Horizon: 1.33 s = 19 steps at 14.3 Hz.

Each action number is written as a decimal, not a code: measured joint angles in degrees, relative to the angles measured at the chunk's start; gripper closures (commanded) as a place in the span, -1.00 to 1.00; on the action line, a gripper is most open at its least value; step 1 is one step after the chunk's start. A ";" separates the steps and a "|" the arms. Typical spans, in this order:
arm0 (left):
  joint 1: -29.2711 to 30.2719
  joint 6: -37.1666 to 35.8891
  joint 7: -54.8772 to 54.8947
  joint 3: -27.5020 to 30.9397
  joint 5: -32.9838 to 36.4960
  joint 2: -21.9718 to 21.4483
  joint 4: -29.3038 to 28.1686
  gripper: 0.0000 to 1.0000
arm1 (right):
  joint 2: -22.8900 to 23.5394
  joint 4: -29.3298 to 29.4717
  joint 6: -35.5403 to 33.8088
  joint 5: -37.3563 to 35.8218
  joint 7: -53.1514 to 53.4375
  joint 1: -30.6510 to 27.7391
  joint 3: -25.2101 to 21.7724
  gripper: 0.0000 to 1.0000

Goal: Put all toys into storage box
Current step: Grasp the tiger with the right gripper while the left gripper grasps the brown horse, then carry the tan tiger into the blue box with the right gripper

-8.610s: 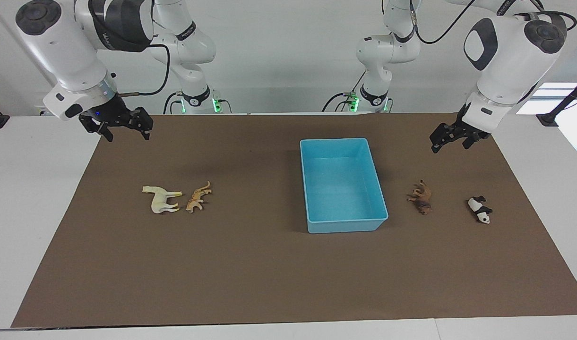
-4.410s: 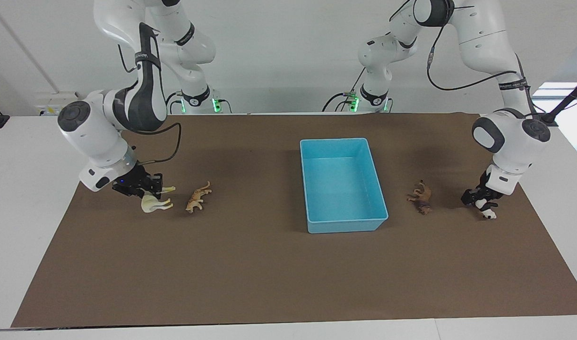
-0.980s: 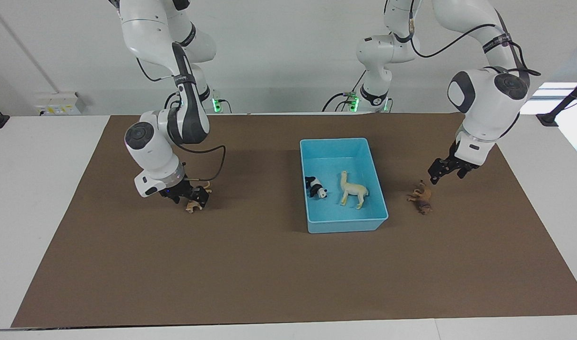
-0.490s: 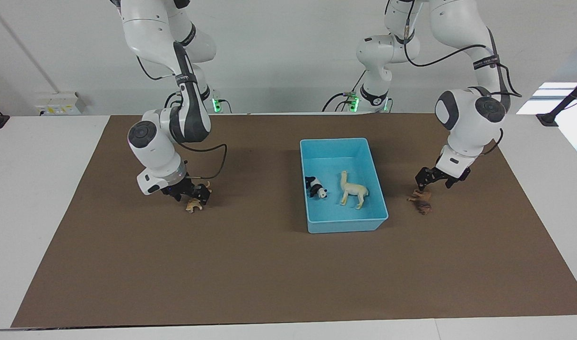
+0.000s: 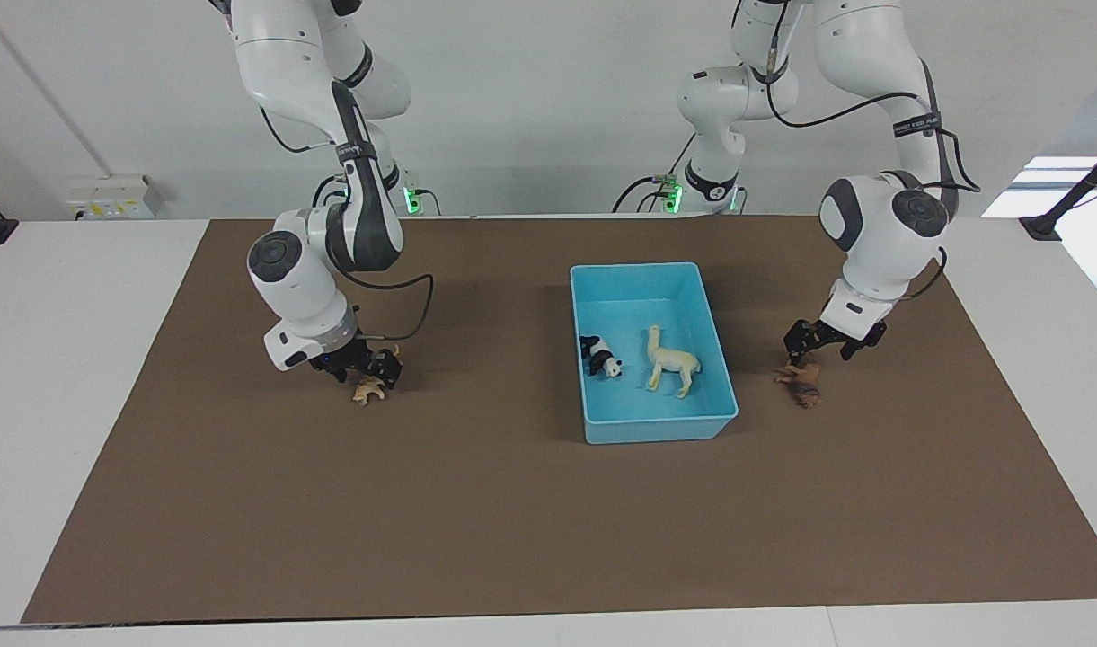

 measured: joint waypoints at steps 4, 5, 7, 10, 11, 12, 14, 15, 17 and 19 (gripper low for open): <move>-0.48 0.93 0.00 -0.22 0.00 0.78 -0.69 -1.00 | -0.71 0.42 -1.21 -0.02 -3.57 -0.01 0.01 1.00; -0.81 1.28 -0.02 -0.26 0.00 1.27 -0.71 -1.00 | -0.87 1.42 -3.18 -0.03 -3.77 -0.01 0.01 1.00; -0.94 1.83 -0.03 -0.26 0.00 1.87 -0.71 -1.00 | -1.19 5.59 -8.76 -0.03 -3.78 -0.02 0.01 1.00; -0.81 3.09 -0.03 0.04 0.00 1.99 -0.71 -1.00 | -1.37 14.87 -17.72 0.27 -3.30 0.06 0.19 1.00; -0.80 3.21 -0.03 0.05 0.00 2.15 -0.71 -1.00 | -1.28 17.69 -19.61 1.16 -2.18 0.44 0.27 1.00; -0.82 3.39 -0.05 0.00 0.00 2.48 -0.72 -1.00 | -1.09 20.42 -20.86 3.17 -0.65 1.27 0.35 1.00; -0.86 3.89 -0.11 -0.09 0.00 3.41 -0.72 -1.00 | -0.54 24.62 -21.57 9.07 3.85 4.27 0.45 1.00; -0.85 4.02 -0.12 -0.07 0.00 3.76 -0.72 -1.00 | -0.06 26.25 -21.42 10.96 7.60 6.34 0.50 1.00; -0.85 4.23 -0.16 -0.07 0.00 4.13 -0.72 -0.90 | 1.46 29.35 -18.48 12.15 17.73 11.66 0.62 1.00; -0.84 4.24 -0.41 -0.04 0.00 4.13 -0.71 -0.22 | 2.81 30.65 -12.77 12.40 26.23 17.19 0.82 1.00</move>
